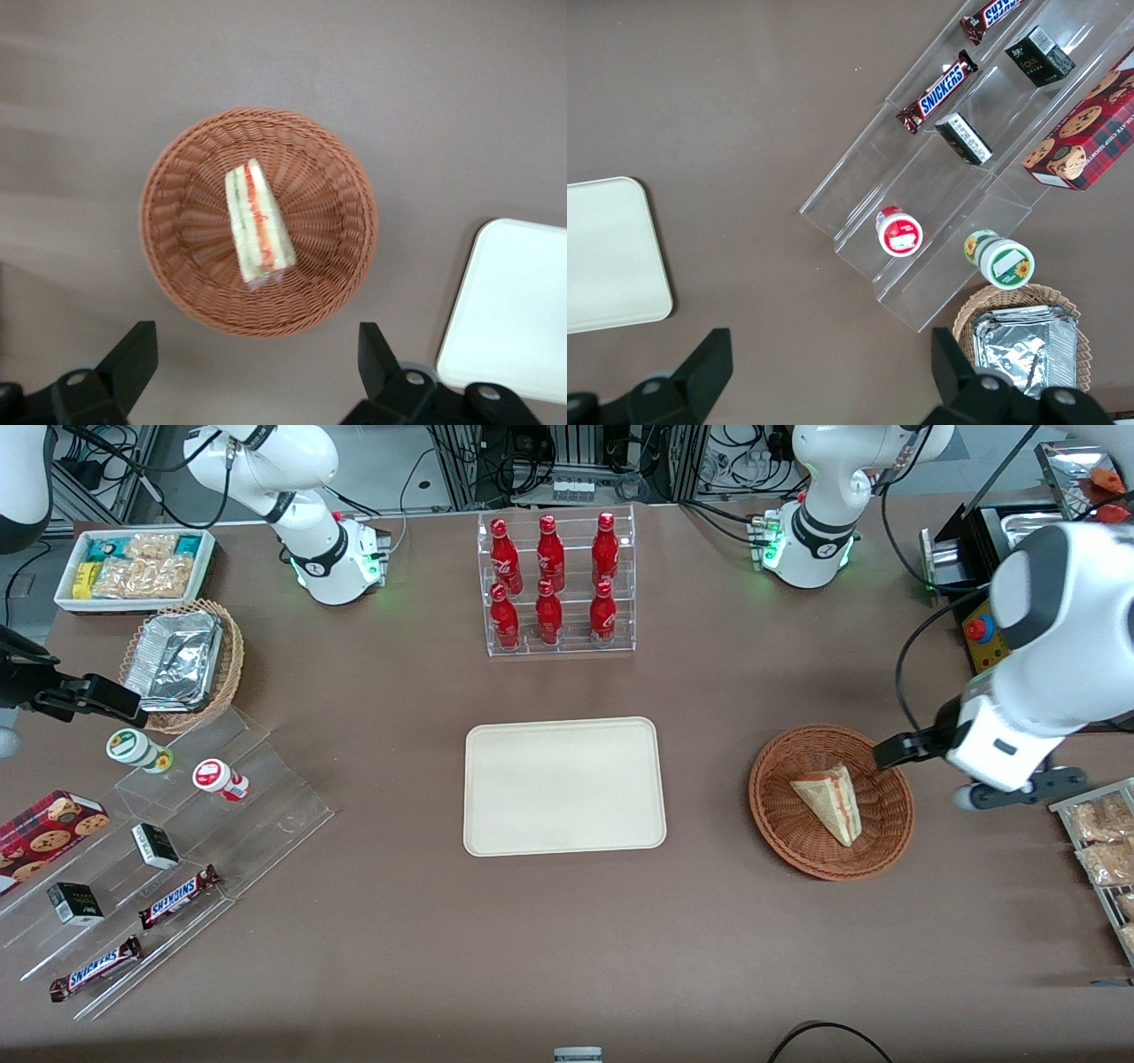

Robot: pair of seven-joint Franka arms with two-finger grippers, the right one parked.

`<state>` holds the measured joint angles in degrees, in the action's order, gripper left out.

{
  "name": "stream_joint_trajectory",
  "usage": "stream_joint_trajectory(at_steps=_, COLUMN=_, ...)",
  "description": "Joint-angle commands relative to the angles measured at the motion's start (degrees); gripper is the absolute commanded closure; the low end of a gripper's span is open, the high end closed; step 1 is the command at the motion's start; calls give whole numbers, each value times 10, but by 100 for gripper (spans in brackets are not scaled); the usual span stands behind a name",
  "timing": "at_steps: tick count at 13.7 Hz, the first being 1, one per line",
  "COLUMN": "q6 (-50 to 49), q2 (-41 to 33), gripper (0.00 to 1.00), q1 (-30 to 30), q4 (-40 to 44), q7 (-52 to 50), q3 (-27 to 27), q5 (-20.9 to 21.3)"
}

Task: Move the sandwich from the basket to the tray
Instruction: 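Move the left gripper over the wrapped sandwich in the wicker basket, then lower the left gripper and close it on the sandwich's upright edge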

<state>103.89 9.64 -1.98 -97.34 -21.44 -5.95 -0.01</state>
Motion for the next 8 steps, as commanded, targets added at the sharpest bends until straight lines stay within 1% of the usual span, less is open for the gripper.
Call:
stream_joint_trajectory(at_steps=1, q6=63, q2=-16, gripper=0, q1=-9, q4=-60, q7=-58, q3=1, q5=9)
stream_joint_trajectory(at_steps=4, q6=149, q2=-28, gripper=0, q1=-9, q4=-126, q7=-90, q3=1, q5=10)
stream_joint_trajectory(at_steps=6, q6=176, q2=-24, gripper=0, q1=-8, q4=-148, q7=-133, q3=1, q5=10)
stream_joint_trajectory(at_steps=8, q6=221, q2=-27, gripper=0, q1=-7, q4=-191, q7=-143, q3=2, q5=10)
